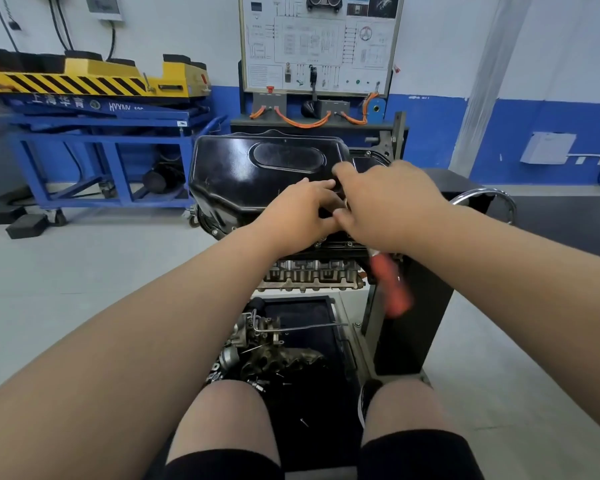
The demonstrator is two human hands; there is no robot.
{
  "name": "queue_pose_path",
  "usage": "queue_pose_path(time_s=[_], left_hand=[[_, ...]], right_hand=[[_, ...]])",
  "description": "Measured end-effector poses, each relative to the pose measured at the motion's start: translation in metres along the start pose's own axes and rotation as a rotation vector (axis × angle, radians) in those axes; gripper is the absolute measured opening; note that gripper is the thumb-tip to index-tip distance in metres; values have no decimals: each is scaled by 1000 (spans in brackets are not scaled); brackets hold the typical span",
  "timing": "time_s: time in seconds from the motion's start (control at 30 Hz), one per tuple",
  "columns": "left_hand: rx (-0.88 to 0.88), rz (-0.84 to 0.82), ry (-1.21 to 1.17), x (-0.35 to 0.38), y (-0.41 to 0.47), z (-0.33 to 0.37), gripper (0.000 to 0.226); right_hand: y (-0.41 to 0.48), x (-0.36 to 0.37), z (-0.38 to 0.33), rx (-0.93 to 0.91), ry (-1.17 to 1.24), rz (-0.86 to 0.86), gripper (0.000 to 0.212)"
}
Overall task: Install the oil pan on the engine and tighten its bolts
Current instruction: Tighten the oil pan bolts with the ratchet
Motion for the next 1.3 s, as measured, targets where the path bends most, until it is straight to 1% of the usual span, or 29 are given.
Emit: queue_pose_path(time_s=[0.07, 0.13, 0.2, 0.27, 0.33, 0.4, 0.5, 0.6, 0.63, 0.67, 0.77, 0.83, 0.87, 0.93, 0.97, 1.03, 1.1, 1.13, 1.17, 1.27, 1.3], left_hand=[[12, -10, 60, 2, 1, 2, 21], [26, -35, 70, 6, 1, 2, 19], [23, -45, 49, 6, 1, 1, 22], [30, -42, 41, 6, 0, 2, 21], [34, -27, 44, 5, 0, 2, 20], [22, -12, 22, 4, -1, 0, 19], [-7, 45, -28, 0, -2, 4, 15], [5, 72, 39, -1, 0, 7, 11], [4, 69, 42, -1, -1, 6, 13], [0, 63, 27, -2, -2, 4, 13], [5, 23, -9, -4, -2, 1, 12], [3, -13, -2, -3, 0, 2, 14], [-9, -20, -10, -3, 0, 1, 15], [-39, 3, -47, -3, 2, -3, 16], [-54, 20, -56, -4, 2, -4, 18], [-68, 28, -10, -1, 3, -3, 24], [-40, 12, 78, 4, 4, 1, 26], [-28, 6, 88, 6, 3, 2, 26], [-23, 1, 74, 5, 2, 2, 25], [0, -45, 52, 6, -1, 2, 20], [6, -63, 58, 7, -2, 1, 20]], right_hand=[[-2, 10, 5, 116, 74, -44, 47], [-2, 13, 8, 151, 151, -60, 48], [-1, 8, 7, 64, 161, -48, 50], [0, 2, 5, -40, 75, -33, 52], [0, -4, 4, -83, -4, 1, 50], [0, -5, 3, -82, -19, 17, 45], [2, -1, 1, -5, -5, 8, 35], [3, 7, 3, 134, 37, -18, 40], [3, 9, 4, 141, 56, -22, 40], [4, 9, 4, 107, 69, -19, 40], [8, 2, -3, -95, 37, 31, 37], [9, 1, -2, -137, 19, 20, 37], [9, 2, 0, -116, 32, 13, 35], [8, 3, 6, -17, 28, 6, 23], [6, 5, 10, 48, 13, 1, 28], [0, 10, 15, 199, 23, -31, 50], [-5, 14, 17, 291, 91, -46, 55], [-4, 15, 17, 282, 100, -47, 53], [-3, 14, 16, 236, 94, -54, 49], [2, 11, 11, 31, 62, -109, 24], [2, 9, 11, -6, 38, -115, 22]])
Point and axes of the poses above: each hand's wrist, its own y-axis towards the middle knuckle, its own x-axis out of the palm, z = x × y, the point moved 8 cm from there along y, towards the middle knuckle, and after that the axes turned 5 degrees about -x, right-handed, at the moved point
